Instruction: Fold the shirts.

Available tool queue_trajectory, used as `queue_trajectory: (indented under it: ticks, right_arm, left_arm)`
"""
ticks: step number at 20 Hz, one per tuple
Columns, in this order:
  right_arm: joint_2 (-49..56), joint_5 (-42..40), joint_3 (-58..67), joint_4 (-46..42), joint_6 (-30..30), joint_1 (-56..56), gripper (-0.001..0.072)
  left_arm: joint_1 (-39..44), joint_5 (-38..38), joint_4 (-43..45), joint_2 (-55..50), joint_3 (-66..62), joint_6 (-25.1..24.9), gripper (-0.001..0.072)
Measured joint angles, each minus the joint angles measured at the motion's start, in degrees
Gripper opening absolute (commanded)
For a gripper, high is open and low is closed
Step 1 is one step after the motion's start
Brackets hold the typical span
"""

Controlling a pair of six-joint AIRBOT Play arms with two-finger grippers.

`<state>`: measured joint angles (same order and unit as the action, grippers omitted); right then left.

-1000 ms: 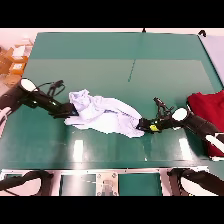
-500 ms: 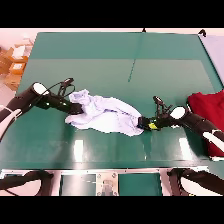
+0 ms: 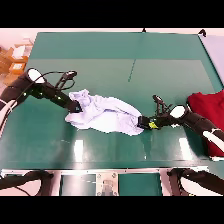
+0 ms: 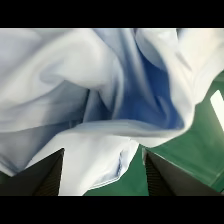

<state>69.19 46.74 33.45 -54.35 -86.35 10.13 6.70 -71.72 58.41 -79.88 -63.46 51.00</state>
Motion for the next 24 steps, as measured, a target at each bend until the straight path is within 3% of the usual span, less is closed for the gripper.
queue_trajectory:
  ticks: [3, 5, 6, 7, 10, 14, 19, 24]
  right_arm:
    - [0.0, 0.0, 0.0, 0.0, 0.1, 0.0, 0.002]
    - [0.0, 0.1, 0.0, 0.1, 0.1, -0.3, 0.002]
    - [0.0, 0.2, 0.0, 0.1, 0.1, -0.5, 0.002]
    - [0.0, 0.2, 0.0, 0.1, 0.1, -0.9, 0.002]
    - [0.0, 1.2, 1.2, -0.3, 0.7, -3.1, 0.0019]
    - [-1.1, 9.1, 11.5, -0.3, 2.2, -10.6, 0.0019]
    - [-4.3, 22.7, 40.9, 0.7, 2.8, -21.2, 0.0019]
    - [-7.2, 28.9, 74.1, 3.3, 1.2, -27.4, 0.0019]
  left_arm:
    - [0.0, 1.9, -3.4, -1.4, 0.5, -4.6, 0.0549]
    - [-0.1, 2.7, -7.5, -3.3, 0.7, -7.6, 0.0359]
    - [0.0, 3.0, -9.4, -4.5, 0.8, -8.7, 0.0149]
    - [0.0, 3.1, -10.8, -5.7, 0.8, -9.5, 0.0022]
    - [0.0, 3.6, -13.3, -8.0, 0.0, -9.3, 0.002]
    - [0.0, 1.5, -12.5, -4.6, -8.8, -4.4, 0.002]
    - [-0.1, 1.4, -8.5, 8.5, -32.2, 1.4, 0.0021]
    - [-0.1, 2.7, -5.6, 19.1, -52.7, 5.3, 0.0021]
